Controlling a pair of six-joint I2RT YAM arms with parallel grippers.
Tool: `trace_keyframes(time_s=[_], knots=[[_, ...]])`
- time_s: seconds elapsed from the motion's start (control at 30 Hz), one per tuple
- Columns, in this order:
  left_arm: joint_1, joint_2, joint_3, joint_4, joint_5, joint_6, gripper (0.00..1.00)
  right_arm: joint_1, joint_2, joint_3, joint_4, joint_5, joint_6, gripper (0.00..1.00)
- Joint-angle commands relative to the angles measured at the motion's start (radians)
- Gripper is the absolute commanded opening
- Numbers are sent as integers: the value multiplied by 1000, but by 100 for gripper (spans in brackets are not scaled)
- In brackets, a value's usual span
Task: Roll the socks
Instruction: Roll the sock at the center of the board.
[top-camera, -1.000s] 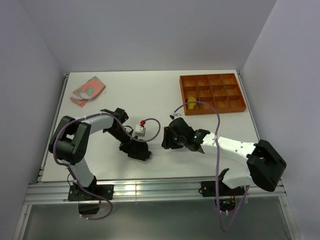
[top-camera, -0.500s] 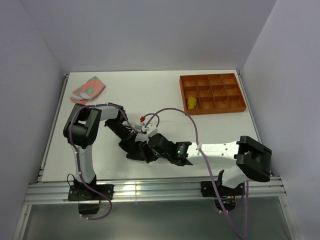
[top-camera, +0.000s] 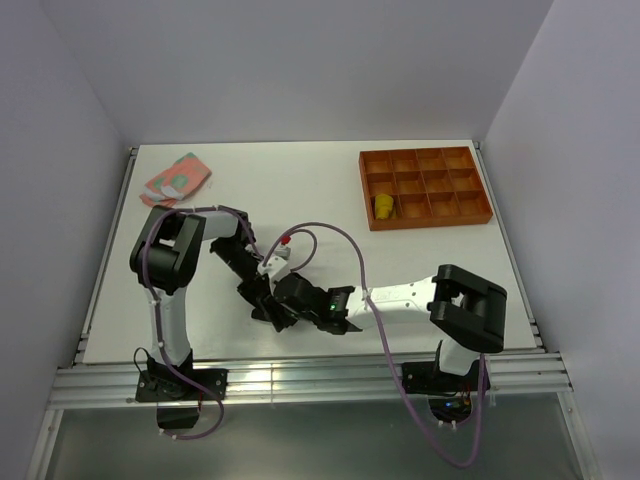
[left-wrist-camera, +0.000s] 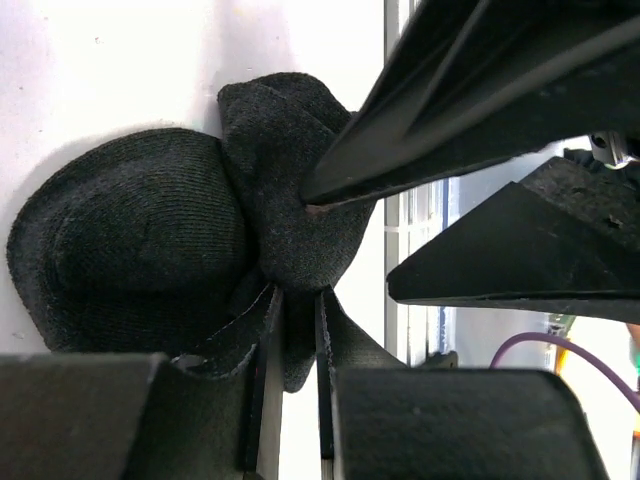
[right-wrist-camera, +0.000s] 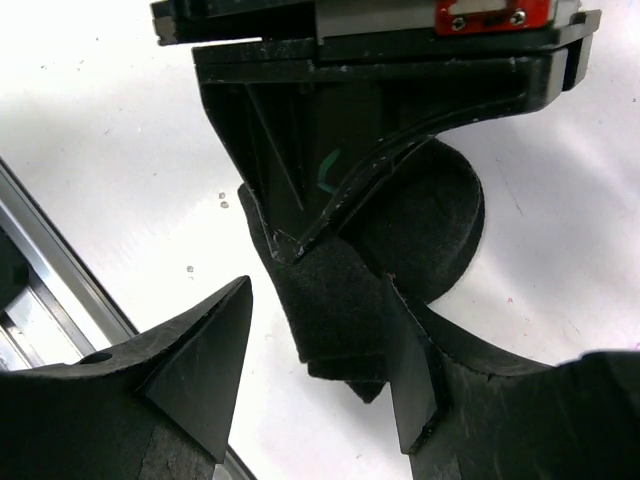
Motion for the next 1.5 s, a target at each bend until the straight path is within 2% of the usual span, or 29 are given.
trace_keyframes(time_s=[0.0, 0.33, 0.73, 0.77, 0.8, 0.87, 0.9, 0.93, 1.03, 1.17, 1.27, 1.47], knots=[[1, 22, 29, 14, 3, -22, 0, 16, -4, 2, 35, 13, 4, 61], [3, 62, 67, 0, 16, -51, 0, 82, -4, -40, 32, 70, 41, 61], [3, 82, 89, -37, 21, -45, 0, 97, 63, -73, 54, 156, 84, 58], [3, 82, 89, -41, 21, -42, 1, 97, 71, -72, 54, 165, 89, 56], [3, 85, 90, -46, 21, -39, 0, 97, 81, -70, 52, 170, 99, 50], [3, 85, 89, -52, 21, -34, 0, 91, 88, -73, 60, 172, 112, 43], [3, 82, 90, -48, 20, -40, 0, 90, 86, -79, 66, 173, 118, 28], [3, 80, 85, -41, 18, -49, 0, 87, 83, -83, 69, 172, 124, 24], [3, 56, 67, 12, 15, -101, 0, 71, 69, -104, 80, 152, 139, 18], [4, -7, 38, 130, 21, -198, 9, 45, 55, -116, 55, 84, 154, 13], [9, -93, 15, 247, 32, -289, 18, 22, 49, -121, 35, 31, 167, 12], [29, -215, -42, 489, 35, -477, 24, -27, 51, -142, 41, -78, 187, 13]])
